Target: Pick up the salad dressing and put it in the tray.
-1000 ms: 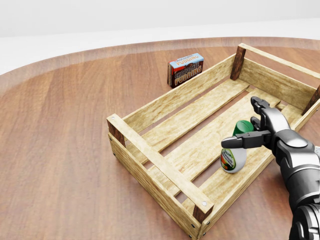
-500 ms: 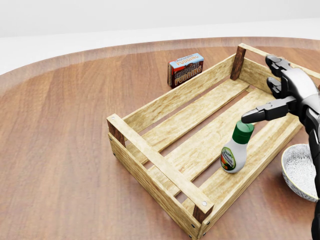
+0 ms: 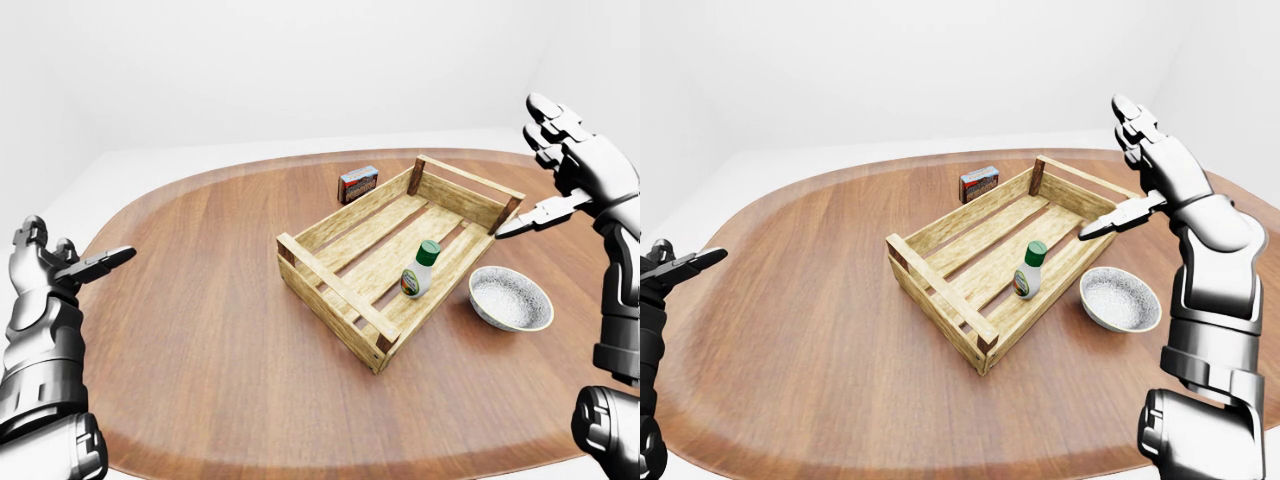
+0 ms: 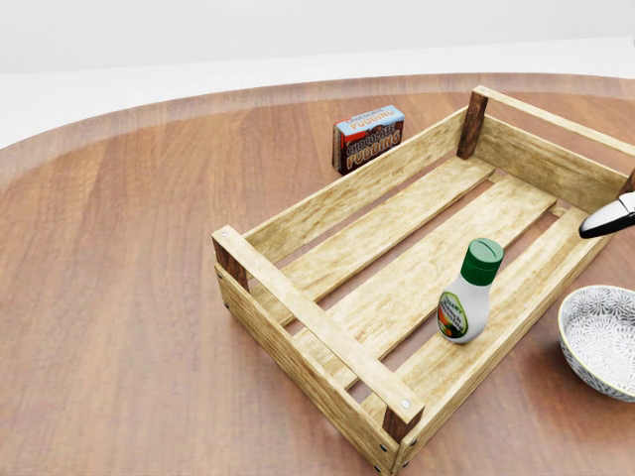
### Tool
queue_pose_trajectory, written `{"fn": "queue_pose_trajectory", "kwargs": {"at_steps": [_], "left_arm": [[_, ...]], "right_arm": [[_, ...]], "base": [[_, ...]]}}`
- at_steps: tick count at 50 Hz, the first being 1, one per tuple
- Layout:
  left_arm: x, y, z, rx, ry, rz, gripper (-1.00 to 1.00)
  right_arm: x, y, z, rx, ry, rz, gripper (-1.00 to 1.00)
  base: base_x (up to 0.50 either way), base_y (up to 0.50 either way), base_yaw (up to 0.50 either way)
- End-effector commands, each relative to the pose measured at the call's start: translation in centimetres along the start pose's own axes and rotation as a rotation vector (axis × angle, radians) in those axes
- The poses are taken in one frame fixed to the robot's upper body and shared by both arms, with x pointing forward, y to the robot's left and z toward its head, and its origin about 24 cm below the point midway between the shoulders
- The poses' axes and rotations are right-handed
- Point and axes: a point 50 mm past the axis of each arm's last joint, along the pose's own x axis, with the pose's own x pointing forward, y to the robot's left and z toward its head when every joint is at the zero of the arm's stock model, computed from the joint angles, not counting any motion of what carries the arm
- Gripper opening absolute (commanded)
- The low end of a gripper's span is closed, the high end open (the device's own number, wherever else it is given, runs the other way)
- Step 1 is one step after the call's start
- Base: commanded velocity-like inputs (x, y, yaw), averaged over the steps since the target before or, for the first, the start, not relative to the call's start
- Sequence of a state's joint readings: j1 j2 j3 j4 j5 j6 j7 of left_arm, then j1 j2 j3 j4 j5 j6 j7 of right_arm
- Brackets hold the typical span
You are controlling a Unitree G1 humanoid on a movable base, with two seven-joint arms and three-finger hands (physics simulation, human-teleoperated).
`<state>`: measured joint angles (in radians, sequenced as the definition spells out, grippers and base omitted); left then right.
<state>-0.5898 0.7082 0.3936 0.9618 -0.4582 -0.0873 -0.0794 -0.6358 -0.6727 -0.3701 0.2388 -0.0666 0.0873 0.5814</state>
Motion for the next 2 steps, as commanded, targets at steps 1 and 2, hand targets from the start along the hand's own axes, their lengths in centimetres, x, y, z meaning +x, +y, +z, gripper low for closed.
{"fn": "queue_pose_trajectory", "kwargs": {"at_steps": [1, 2], "left_arm": [[-0.01, 0.02, 0.26, 0.003, -0.012, 0.002, 1.00], [-0.02, 0.03, 0.30, 0.004, -0.014, 0.003, 1.00]], "right_arm": [[-1.56, -0.05, 0.58, -0.041, -0.033, -0.001, 1.00], [-1.48, 0.09, 0.55, -0.039, -0.033, 0.002, 1.00]], "base": [[0.00, 0.00, 0.00], [0.00, 0.00, 0.00]]}}
